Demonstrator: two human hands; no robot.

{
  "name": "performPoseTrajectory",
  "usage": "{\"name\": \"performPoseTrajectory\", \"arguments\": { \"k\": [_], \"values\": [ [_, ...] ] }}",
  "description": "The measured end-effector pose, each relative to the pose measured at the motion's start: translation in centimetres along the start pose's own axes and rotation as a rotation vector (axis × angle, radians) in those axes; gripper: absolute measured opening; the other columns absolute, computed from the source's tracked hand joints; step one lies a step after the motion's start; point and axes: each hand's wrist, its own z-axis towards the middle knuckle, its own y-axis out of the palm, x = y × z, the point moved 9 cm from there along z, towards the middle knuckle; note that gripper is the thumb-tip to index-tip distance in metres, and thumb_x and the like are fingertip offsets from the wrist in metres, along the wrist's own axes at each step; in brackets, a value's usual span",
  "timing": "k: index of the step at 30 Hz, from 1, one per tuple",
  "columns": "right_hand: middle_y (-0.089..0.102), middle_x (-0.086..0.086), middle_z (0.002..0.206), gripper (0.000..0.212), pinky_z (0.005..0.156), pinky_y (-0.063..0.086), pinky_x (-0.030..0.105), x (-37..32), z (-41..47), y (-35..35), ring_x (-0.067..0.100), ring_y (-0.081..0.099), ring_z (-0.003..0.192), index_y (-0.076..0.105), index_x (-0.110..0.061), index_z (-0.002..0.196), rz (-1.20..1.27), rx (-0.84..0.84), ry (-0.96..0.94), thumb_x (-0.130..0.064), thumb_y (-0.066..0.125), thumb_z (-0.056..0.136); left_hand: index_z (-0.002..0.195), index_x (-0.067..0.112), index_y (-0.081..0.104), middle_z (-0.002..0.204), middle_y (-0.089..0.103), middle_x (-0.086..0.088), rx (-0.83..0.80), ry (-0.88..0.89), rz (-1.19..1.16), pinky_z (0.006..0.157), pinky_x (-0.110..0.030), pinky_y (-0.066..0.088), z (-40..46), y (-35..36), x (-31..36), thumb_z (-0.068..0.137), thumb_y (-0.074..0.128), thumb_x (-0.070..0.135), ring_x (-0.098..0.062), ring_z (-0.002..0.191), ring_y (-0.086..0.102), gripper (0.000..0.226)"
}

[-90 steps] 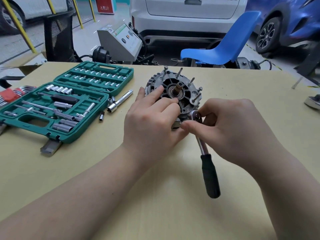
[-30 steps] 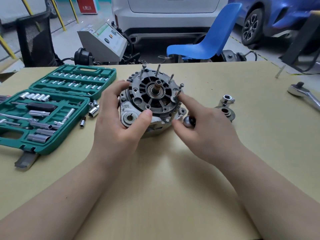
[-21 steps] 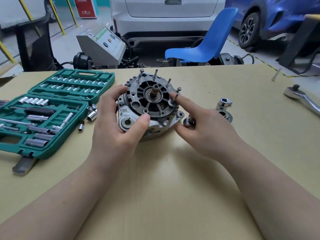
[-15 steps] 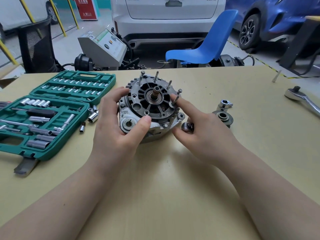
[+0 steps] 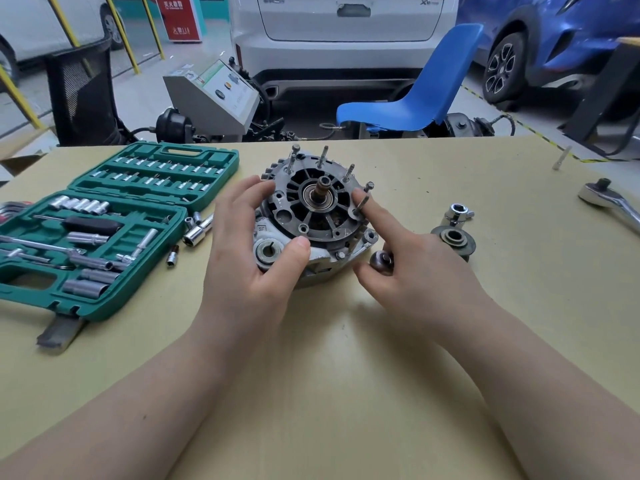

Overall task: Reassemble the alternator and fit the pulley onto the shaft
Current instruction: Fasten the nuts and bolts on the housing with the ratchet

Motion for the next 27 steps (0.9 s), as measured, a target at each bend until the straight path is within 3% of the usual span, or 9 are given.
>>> {"name": "performPoseTrajectory", "arguments": {
  "k": [3, 6, 12, 15, 17, 19, 23, 25, 27],
  "values": [
    [0.056, -0.018, 0.063, 0.084, 0.055, 0.05, 0.037, 0.0, -0.1, -0.6, 0.015, 0.056, 0.065, 0.011, -0.074, 0.145, -0.009, 0.03, -0.006, -0.037, 0.058, 0.086, 0.134, 0.024, 0.057, 0.156, 0.045, 0.005, 0.002, -0.001, 0.004, 0.116, -0.011, 0.032, -0.1, 0.0, 0.0, 0.09, 0.07, 0.028, -0.008, 0.149, 0.042, 0.046],
    [0.054, -0.014, 0.061, 0.082, 0.056, 0.052, 0.04, -0.1, -0.2, -0.9, 0.016, 0.055, 0.064, 0.012, -0.077, 0.143, -0.009, 0.037, 0.018, -0.037, 0.059, 0.088, 0.125, 0.026, 0.06, 0.156, 0.046, 0.003, -0.041, 0.073, 0.076, 0.113, -0.009, 0.032, 0.2, -0.3, 0.2, 0.093, 0.068, 0.041, -0.003, 0.148, 0.042, 0.036],
    [0.051, -0.01, 0.055, 0.081, 0.052, 0.045, 0.036, -0.3, -0.7, -0.7, 0.02, 0.054, 0.063, 0.015, -0.066, 0.15, -0.077, 0.038, 0.019, -0.036, 0.058, 0.088, 0.121, 0.021, 0.079, 0.156, 0.053, -0.001, -0.172, 0.243, 0.172, 0.115, -0.022, 0.043, 1.3, -1.6, 0.6, 0.087, 0.076, 0.058, -0.007, 0.142, 0.054, 0.05],
    [0.052, -0.01, 0.058, 0.065, 0.05, 0.041, 0.03, -1.4, -1.4, -2.0, 0.022, 0.052, 0.06, 0.041, -0.048, 0.151, -0.205, 0.185, -0.018, -0.04, 0.053, 0.088, 0.125, 0.02, 0.078, 0.158, 0.053, -0.006, -0.228, 0.275, 0.184, 0.118, -0.024, 0.042, 1.6, -1.8, 0.4, 0.082, 0.082, 0.058, -0.012, 0.145, 0.053, 0.057],
    [0.053, -0.011, 0.059, 0.055, 0.049, 0.045, 0.03, -2.2, -2.1, -2.6, 0.023, 0.053, 0.056, 0.06, -0.035, 0.141, -0.163, 0.272, -0.069, -0.037, 0.056, 0.086, 0.126, 0.017, 0.077, 0.157, 0.053, -0.009, -0.234, 0.302, 0.207, 0.118, -0.026, 0.043, 1.6, -1.8, 0.5, 0.079, 0.088, 0.056, -0.016, 0.146, 0.053, 0.062],
    [0.057, -0.011, 0.062, 0.048, 0.05, 0.047, 0.031, -2.9, -2.5, -2.7, 0.024, 0.057, 0.056, 0.067, -0.03, 0.133, -0.106, 0.304, -0.129, -0.034, 0.06, 0.086, 0.126, 0.013, 0.077, 0.156, 0.053, -0.012, -0.224, 0.332, 0.216, 0.118, -0.033, 0.045, 1.6, -1.6, 0.7, 0.077, 0.091, 0.049, -0.02, 0.146, 0.053, 0.062],
    [0.058, -0.01, 0.065, 0.049, 0.05, 0.048, 0.034, -4.0, -2.9, -2.1, 0.023, 0.058, 0.057, 0.066, -0.032, 0.135, -0.072, 0.251, -0.197, -0.032, 0.064, 0.086, 0.125, 0.014, 0.077, 0.156, 0.053, -0.011, -0.202, 0.35, 0.194, 0.116, -0.03, 0.047, 1.5, -1.6, 0.5, 0.076, 0.092, 0.044, -0.013, 0.146, 0.052, 0.059],
    [0.05, -0.013, 0.063, 0.055, 0.049, 0.047, 0.033, -4.1, -2.8, -1.6, 0.018, 0.05, 0.054, 0.061, -0.033, 0.141, -0.075, 0.203, -0.174, -0.033, 0.063, 0.086, 0.126, 0.016, 0.076, 0.156, 0.053, -0.01, -0.192, 0.356, 0.179, 0.115, -0.023, 0.045, 1.5, -1.6, 0.2, 0.076, 0.093, 0.04, -0.007, 0.145, 0.051, 0.058],
    [0.042, -0.014, 0.061, 0.062, 0.048, 0.043, 0.032, -4.0, -2.6, -1.2, 0.016, 0.04, 0.054, 0.056, -0.034, 0.146, -0.089, 0.164, -0.153, -0.033, 0.063, 0.085, 0.132, 0.021, 0.072, 0.157, 0.052, -0.007, -0.174, 0.345, 0.161, 0.118, -0.029, 0.046, 1.7, -1.7, -0.4, 0.075, 0.095, 0.033, -0.009, 0.147, 0.05, 0.063]
  ]
}}
